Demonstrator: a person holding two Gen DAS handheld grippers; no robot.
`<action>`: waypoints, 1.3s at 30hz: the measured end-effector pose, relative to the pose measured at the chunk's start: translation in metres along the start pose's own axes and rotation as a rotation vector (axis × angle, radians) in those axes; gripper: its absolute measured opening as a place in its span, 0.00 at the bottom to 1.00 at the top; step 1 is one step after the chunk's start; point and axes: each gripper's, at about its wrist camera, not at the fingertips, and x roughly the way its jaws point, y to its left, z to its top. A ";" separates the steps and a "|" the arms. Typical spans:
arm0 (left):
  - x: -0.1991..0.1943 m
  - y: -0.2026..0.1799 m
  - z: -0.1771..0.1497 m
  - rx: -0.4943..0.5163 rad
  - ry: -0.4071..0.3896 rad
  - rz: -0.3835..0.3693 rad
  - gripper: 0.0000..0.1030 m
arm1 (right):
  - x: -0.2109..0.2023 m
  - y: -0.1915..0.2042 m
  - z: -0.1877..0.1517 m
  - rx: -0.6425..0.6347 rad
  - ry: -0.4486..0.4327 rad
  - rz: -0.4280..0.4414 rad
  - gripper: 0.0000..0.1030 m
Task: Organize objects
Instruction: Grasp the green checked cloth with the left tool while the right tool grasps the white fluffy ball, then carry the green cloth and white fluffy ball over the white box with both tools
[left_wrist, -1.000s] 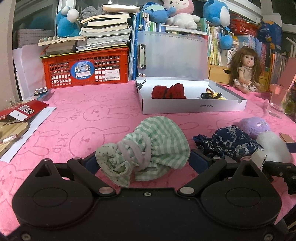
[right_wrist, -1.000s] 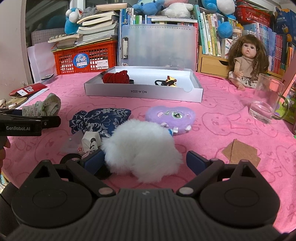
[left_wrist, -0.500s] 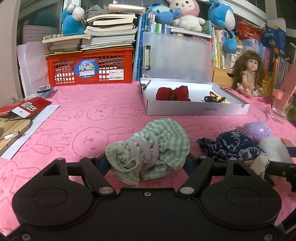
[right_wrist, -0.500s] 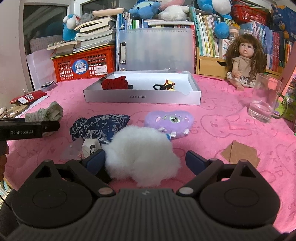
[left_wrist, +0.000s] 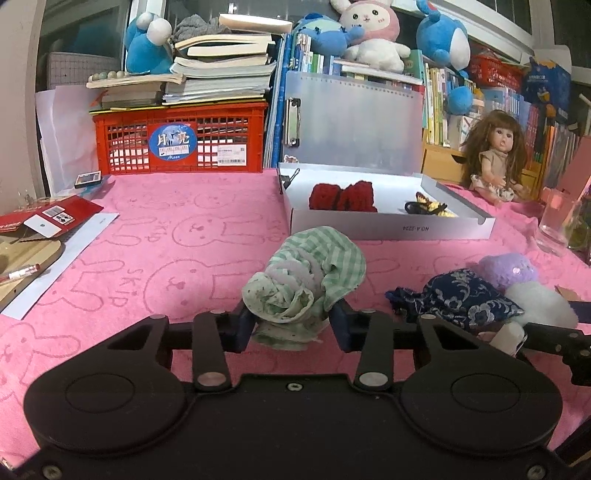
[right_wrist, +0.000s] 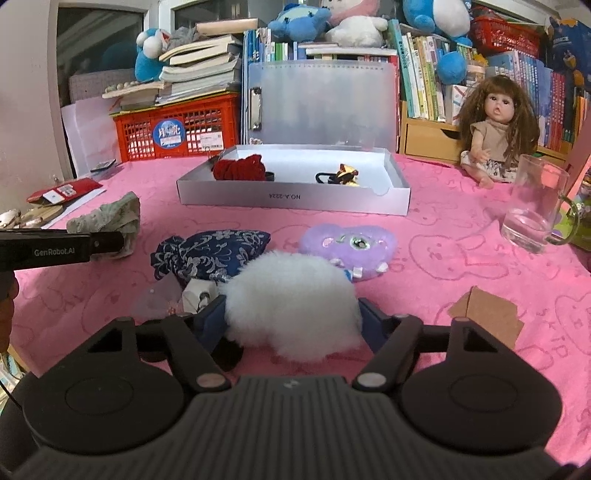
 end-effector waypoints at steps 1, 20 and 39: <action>-0.001 0.000 0.001 -0.001 -0.003 -0.001 0.39 | -0.001 0.000 0.000 0.004 -0.004 -0.001 0.71; -0.012 -0.008 0.017 -0.007 -0.049 -0.041 0.39 | -0.019 -0.006 0.017 0.028 -0.088 -0.021 0.69; 0.017 -0.019 0.062 -0.003 -0.048 -0.094 0.38 | -0.002 -0.035 0.067 0.079 -0.160 -0.051 0.69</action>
